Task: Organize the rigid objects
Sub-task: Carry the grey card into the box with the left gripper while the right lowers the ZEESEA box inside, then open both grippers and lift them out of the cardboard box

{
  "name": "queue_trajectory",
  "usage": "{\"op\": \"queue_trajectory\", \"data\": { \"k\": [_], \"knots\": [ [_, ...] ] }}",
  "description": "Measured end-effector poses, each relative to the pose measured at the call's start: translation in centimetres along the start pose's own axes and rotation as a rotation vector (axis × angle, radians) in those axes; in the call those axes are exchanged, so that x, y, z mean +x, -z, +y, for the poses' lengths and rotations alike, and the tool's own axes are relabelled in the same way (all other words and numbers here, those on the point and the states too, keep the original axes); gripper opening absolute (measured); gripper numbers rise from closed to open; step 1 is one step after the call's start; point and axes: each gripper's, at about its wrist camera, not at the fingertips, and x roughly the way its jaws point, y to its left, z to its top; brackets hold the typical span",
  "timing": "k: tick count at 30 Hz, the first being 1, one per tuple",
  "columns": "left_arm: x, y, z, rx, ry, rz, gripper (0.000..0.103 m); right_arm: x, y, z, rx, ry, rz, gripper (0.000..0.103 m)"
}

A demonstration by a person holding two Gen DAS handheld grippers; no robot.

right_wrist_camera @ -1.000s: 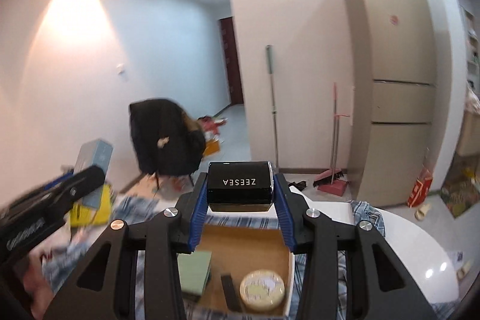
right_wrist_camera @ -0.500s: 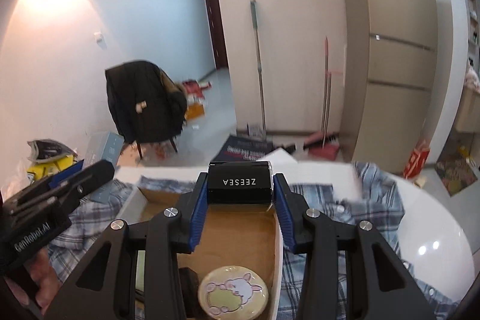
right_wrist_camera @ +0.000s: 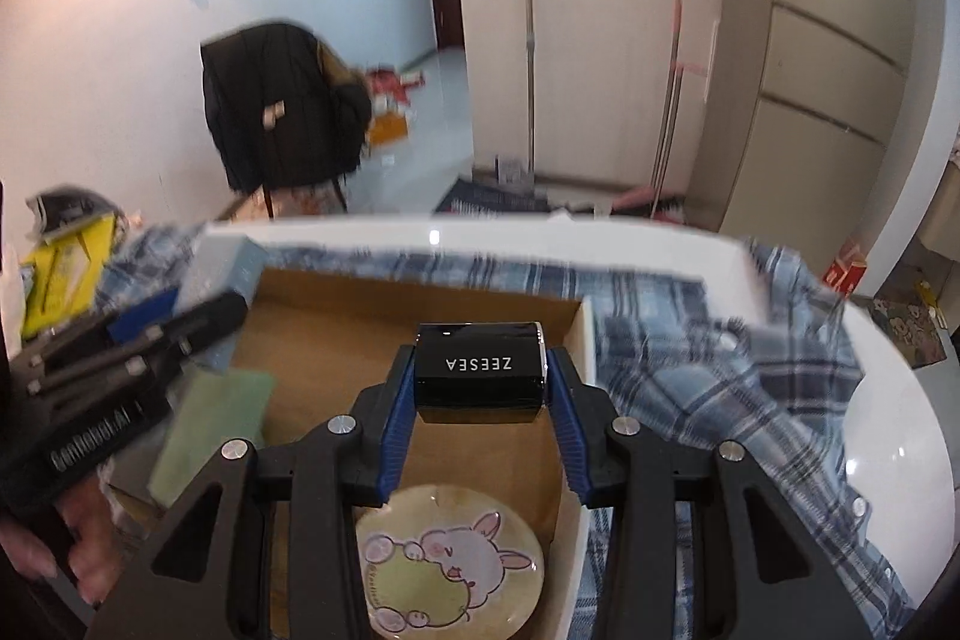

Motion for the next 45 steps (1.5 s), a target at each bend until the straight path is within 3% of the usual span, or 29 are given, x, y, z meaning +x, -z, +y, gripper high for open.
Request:
{"op": "queue_trajectory", "data": {
  "k": [5,14,18,20,21,26,33,36,40,45],
  "knots": [
    [1.2,0.3,1.1,-0.037,0.046,0.066,0.049,1.6,0.7,-0.2,-0.019,-0.056,0.068,0.041],
    [1.0,0.7,0.2,-0.005,-0.012,0.043,0.049,2.5,1.4,-0.7,-0.002,-0.035,0.116,0.041],
    [1.2,0.9,0.1,0.002,-0.023,0.056,0.049,2.2,1.4,-0.6,-0.007,-0.028,0.094,0.042],
    [1.4,1.0,-0.1,0.008,-0.025,0.063,0.049,1.8,1.0,-0.6,0.004,-0.045,0.072,0.057],
    [1.5,1.0,-0.2,0.012,-0.027,0.064,0.049,1.5,0.9,-0.6,0.008,-0.048,0.058,0.059],
    [1.0,1.0,-0.6,0.023,-0.033,0.051,0.049,0.2,0.1,-0.7,0.011,-0.025,0.016,0.059],
    [-5.0,-1.1,-2.8,0.076,-0.028,-0.149,0.051,-4.3,-1.7,-1.9,0.086,-0.007,-0.103,0.059],
    [-9.0,-2.0,-3.8,0.114,-0.039,-0.264,0.063,-8.2,-2.5,-2.1,0.105,-0.012,-0.212,0.059],
    [-14.1,-2.3,-4.8,0.136,-0.05,-0.399,0.087,-12.6,-2.8,-1.8,0.085,-0.014,-0.309,0.059],
    [-19.4,-2.2,-5.9,0.131,-0.02,-0.51,0.088,-17.4,-1.8,-0.9,0.049,-0.024,-0.398,0.059]
  ]
}}
